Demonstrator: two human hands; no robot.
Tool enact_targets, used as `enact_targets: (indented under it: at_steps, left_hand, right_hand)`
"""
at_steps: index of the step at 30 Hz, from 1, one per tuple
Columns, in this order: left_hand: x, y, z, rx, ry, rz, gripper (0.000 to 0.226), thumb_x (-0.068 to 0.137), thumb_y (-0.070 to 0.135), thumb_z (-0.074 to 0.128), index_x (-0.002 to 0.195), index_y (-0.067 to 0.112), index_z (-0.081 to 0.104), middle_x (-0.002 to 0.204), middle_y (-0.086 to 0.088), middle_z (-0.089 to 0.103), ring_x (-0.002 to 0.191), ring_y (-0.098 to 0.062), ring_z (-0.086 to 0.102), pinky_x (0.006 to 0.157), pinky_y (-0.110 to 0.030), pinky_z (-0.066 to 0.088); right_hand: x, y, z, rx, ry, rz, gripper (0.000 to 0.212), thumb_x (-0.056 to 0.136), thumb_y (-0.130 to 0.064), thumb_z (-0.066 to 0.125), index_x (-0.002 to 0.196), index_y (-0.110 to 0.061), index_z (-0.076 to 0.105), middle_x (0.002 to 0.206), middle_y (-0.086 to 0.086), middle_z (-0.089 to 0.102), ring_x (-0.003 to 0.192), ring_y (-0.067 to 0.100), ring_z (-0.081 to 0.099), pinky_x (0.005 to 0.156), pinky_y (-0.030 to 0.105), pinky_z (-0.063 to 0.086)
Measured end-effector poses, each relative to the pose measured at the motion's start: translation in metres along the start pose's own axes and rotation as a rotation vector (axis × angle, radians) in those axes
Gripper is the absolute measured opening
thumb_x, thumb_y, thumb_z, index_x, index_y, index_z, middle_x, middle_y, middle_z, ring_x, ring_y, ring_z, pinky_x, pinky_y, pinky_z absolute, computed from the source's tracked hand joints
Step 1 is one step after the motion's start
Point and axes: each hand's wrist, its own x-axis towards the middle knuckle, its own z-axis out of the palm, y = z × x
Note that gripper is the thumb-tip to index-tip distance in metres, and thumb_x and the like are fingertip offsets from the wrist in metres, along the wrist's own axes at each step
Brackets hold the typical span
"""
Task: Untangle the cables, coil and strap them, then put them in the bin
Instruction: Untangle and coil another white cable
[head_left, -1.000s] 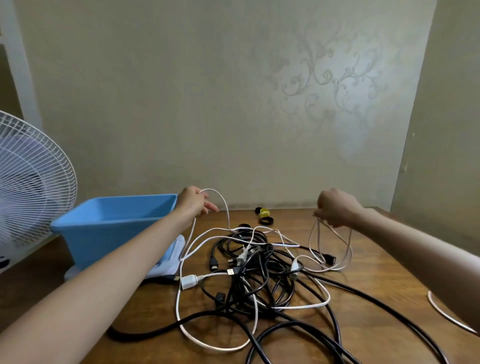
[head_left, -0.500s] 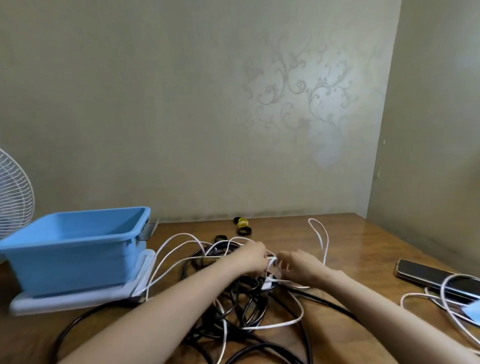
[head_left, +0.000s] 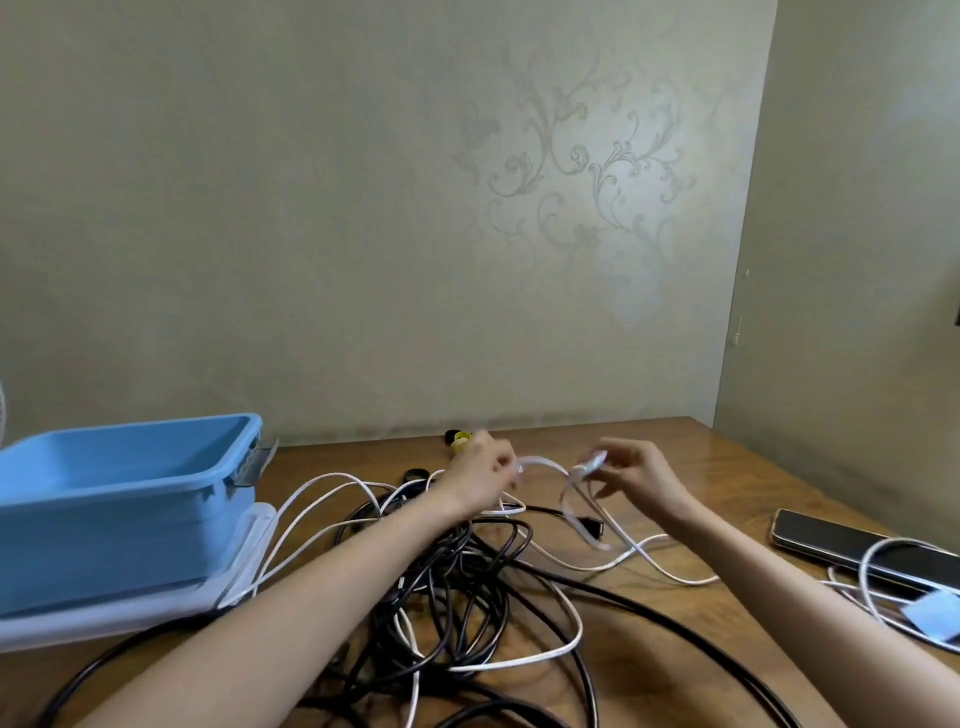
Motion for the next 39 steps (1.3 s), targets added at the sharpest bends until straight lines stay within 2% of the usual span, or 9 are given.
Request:
enact_targets:
  at_steps: [4,7,12,16,19,22,32,35,39]
  left_hand:
    - [-0.012,0.016,-0.045,-0.64,0.211,0.025,0.026,0.101,0.012,0.039,0.076,0.01,0.047,0.068,-0.007,0.057,0.047,-0.005,0.052,0.053,-0.019,0.045]
    - [-0.019,0.019,-0.061,-0.557,0.289,0.117,0.024,0.102,0.018,0.038,0.088,0.008,0.055,0.067,0.001,0.052,0.052,-0.004,0.043,0.052,-0.017,0.036]
    - [-0.04,0.007,-0.09,-0.366,0.543,0.239,0.009,0.093,0.014,0.058,0.093,0.014,0.067,0.071,0.01,0.058,0.065,-0.001,0.048,0.06,-0.015,0.038]
    - [-0.055,-0.006,-0.109,-0.409,0.678,0.234,0.019,0.096,0.021,0.053,0.091,0.018,0.071,0.058,0.004,0.047,0.05,-0.007,0.03,0.049,-0.027,0.024]
    - [-0.067,-0.007,-0.119,-0.609,0.576,0.195,0.032,0.101,0.028,0.043,0.087,0.015,0.068,0.056,0.004,0.029,0.049,-0.009,0.025,0.046,-0.023,0.021]
    - [-0.078,-0.002,-0.124,-0.781,0.501,0.124,0.044,0.103,0.035,0.032,0.084,0.014,0.065,0.06,-0.001,0.041,0.05,-0.008,0.038,0.047,-0.017,0.032]
    - [-0.107,-0.004,-0.125,-1.016,-0.085,-0.594,0.047,0.103,0.034,0.028,0.078,0.002,0.051,0.051,-0.016,0.063,0.039,-0.021,0.061,0.036,-0.02,0.048]
    - [-0.11,-0.006,-0.126,-1.387,-0.344,-0.571,0.05,0.101,0.031,0.025,0.097,-0.009,0.054,0.097,-0.036,0.065,0.08,-0.042,0.07,0.072,-0.045,0.056]
    - [-0.095,-0.009,-0.125,-1.564,-0.163,-0.526,0.037,0.103,0.026,0.034,0.083,0.001,0.051,0.066,-0.02,0.064,0.056,-0.029,0.067,0.053,-0.041,0.059]
  right_hand:
    - [-0.003,-0.022,0.001,0.039,0.067,-0.175,0.03,0.076,-0.007,0.05,0.091,-0.014,0.075,0.095,0.003,0.075,0.089,0.012,0.068,0.082,0.03,0.051]
    - [-0.002,-0.057,0.006,0.314,-0.129,-0.218,0.048,0.066,-0.005,0.049,0.109,-0.011,0.068,0.111,0.009,0.071,0.101,0.023,0.066,0.089,0.036,0.052]
    - [0.006,-0.114,0.011,-0.611,-0.681,-0.144,0.079,0.076,0.023,0.033,0.134,-0.028,0.05,0.139,-0.004,0.049,0.127,0.011,0.048,0.105,0.031,0.042]
    - [0.006,-0.144,0.042,-0.193,-0.11,-0.346,0.044,0.083,0.007,0.06,0.11,-0.028,0.057,0.111,-0.001,0.061,0.086,0.02,0.064,0.07,0.037,0.057]
    - [0.004,-0.156,0.065,-0.217,-0.188,-0.344,0.055,0.079,-0.022,0.077,0.126,-0.023,0.049,0.1,-0.005,0.06,0.065,0.001,0.055,0.062,0.022,0.044]
    - [-0.007,-0.172,0.077,-0.117,-0.489,-0.194,0.016,0.092,-0.016,0.062,0.104,-0.007,0.068,0.075,0.005,0.068,0.045,0.003,0.045,0.045,0.014,0.034]
    - [-0.016,-0.197,0.085,0.277,-0.059,-0.178,0.024,0.094,-0.019,0.059,0.078,-0.002,0.064,0.068,0.021,0.067,0.055,0.025,0.067,0.056,0.032,0.058]
    - [-0.028,-0.199,0.089,0.302,-0.054,-0.265,0.021,0.092,-0.016,0.062,0.078,-0.001,0.066,0.074,0.019,0.069,0.063,0.026,0.069,0.062,0.03,0.058]
    - [-0.051,-0.189,0.101,0.056,-0.137,-0.442,0.011,0.083,-0.009,0.072,0.072,-0.007,0.072,0.065,0.001,0.066,0.054,0.009,0.061,0.054,0.019,0.049]
